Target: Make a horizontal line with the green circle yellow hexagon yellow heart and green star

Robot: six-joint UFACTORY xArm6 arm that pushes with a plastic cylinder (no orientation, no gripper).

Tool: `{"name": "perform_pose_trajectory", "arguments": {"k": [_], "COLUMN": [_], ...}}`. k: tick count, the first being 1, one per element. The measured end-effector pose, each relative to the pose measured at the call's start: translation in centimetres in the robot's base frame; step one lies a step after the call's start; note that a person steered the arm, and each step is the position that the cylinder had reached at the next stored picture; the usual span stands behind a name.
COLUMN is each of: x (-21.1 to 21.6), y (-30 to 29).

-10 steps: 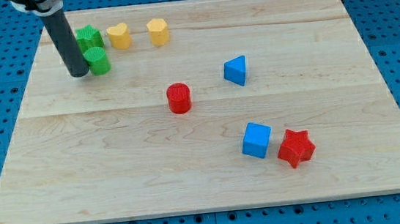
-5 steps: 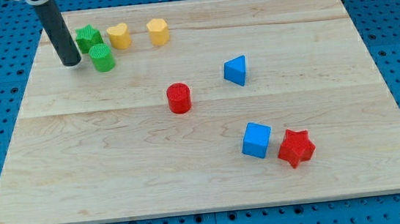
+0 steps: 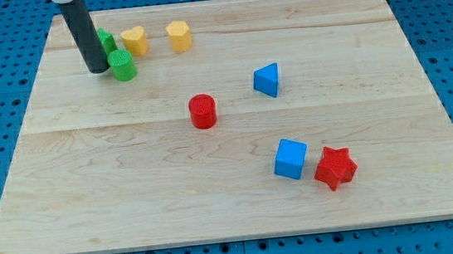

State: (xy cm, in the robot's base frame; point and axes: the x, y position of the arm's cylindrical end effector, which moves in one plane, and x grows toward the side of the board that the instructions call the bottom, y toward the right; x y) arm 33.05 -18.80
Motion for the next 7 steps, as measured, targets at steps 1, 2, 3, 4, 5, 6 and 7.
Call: {"name": "perform_pose_trajectory", "arguments": {"k": [1, 2, 3, 4, 5, 6, 7], "x": [0.2, 0.7, 1.5, 2.2, 2.7, 3.5, 3.9], "y": [1.2, 5.4, 9.3, 13.1, 16.2, 17.8, 18.6]}}
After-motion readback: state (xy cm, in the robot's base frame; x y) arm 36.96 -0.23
